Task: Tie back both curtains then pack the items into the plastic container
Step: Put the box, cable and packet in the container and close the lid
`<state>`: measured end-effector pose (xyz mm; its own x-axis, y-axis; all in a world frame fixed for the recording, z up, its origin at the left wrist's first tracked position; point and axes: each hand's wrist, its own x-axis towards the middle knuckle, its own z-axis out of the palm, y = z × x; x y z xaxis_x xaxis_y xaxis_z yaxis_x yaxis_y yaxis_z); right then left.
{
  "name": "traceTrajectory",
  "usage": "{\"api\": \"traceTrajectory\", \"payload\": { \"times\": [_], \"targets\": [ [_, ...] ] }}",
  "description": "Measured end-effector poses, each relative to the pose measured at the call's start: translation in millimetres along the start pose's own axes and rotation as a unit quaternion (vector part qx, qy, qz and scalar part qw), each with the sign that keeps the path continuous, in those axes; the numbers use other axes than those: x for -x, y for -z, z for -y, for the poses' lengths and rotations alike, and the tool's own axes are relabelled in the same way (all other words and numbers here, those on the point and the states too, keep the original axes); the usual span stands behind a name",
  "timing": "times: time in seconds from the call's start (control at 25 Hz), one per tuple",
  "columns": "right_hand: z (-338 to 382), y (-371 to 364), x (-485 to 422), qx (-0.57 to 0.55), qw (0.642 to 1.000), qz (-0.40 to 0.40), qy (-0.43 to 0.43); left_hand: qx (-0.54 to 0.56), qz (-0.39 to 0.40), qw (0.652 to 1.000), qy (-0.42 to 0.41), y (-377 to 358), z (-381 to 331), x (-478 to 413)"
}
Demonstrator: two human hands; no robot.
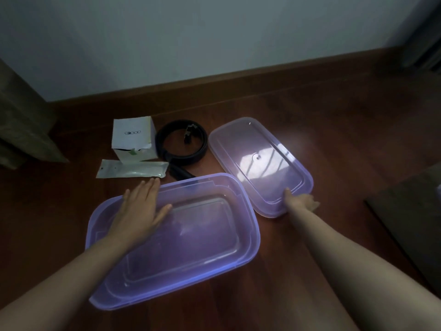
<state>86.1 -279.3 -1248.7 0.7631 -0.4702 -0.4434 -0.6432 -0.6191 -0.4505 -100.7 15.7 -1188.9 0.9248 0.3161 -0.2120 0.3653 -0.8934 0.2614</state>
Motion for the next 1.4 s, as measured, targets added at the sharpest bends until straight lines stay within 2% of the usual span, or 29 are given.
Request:
{"api": "traceTrajectory", "payload": {
  "times": [0.08, 0.16, 0.24, 0.28, 0.36, 0.4, 0.48, 0.56, 0.72, 0.84, 1.0, 1.08, 1.16, 1.28, 1.32, 1.4],
  "targets": [
    [1, -1, -1, 0.030, 0.999, -0.009, 0.008, 0.005, -0.003, 1.000, 0.002, -1, -1, 1],
    [4, -1, 8, 0.042, 0.995, -0.080, 0.039, 0.007, -0.007, 1.000, 0.003, -2, -1, 0],
    [12, -1, 23, 0.054, 0.973, -0.125, 0.188, 0.004, -0.012, 1.000, 0.001, -3, 0, -1],
    [17, -4, 30, 0.047, 0.951, -0.103, 0.288, 0.003, -0.014, 1.000, 0.000, -4, -1, -1],
    [30, -12, 51, 0.000, 0.904, 0.027, 0.426, 0.001, -0.018, 1.000, 0.001, -6, -1, 0],
    [38, -15, 60, 0.000, 0.882, 0.103, 0.460, -0.001, -0.018, 1.000, 0.003, -7, -1, 0],
    [50, -24, 71, 0.088, 0.838, 0.208, 0.497, -0.011, -0.018, 1.000, 0.000, -9, 1, 0],
    [53, -30, 72, 0.179, 0.815, 0.210, 0.509, -0.026, -0.024, 0.999, -0.006, -12, 1, 0],
    [55, -34, 78, 0.214, 0.833, 0.128, 0.495, -0.047, -0.056, 0.997, -0.011, -15, 3, -2],
    [56, -36, 84, 0.220, 0.836, 0.117, 0.489, -0.052, -0.085, 0.995, -0.017, -14, -1, -2],
    [56, -34, 83, 0.220, 0.827, 0.114, 0.505, 0.102, -0.157, 0.982, -0.002, 3, 13, -37],
    [55, -35, 82, 0.223, 0.824, 0.110, 0.510, 0.117, -0.166, 0.979, 0.012, 13, 27, -67],
    [54, -37, 80, 0.225, 0.824, 0.112, 0.508, 0.064, -0.153, 0.986, 0.027, 20, 40, -96],
    [53, -38, 79, 0.213, 0.827, 0.120, 0.505, -0.058, -0.061, 0.996, 0.035, 25, 57, -129],
    [52, -38, 79, 0.214, 0.828, 0.119, 0.504, -0.114, -0.033, 0.992, 0.034, 24, 60, -136],
    [53, -37, 80, 0.222, 0.828, 0.114, 0.502, -0.218, -0.036, 0.975, 0.021, 20, 63, -141]
  ]
}}
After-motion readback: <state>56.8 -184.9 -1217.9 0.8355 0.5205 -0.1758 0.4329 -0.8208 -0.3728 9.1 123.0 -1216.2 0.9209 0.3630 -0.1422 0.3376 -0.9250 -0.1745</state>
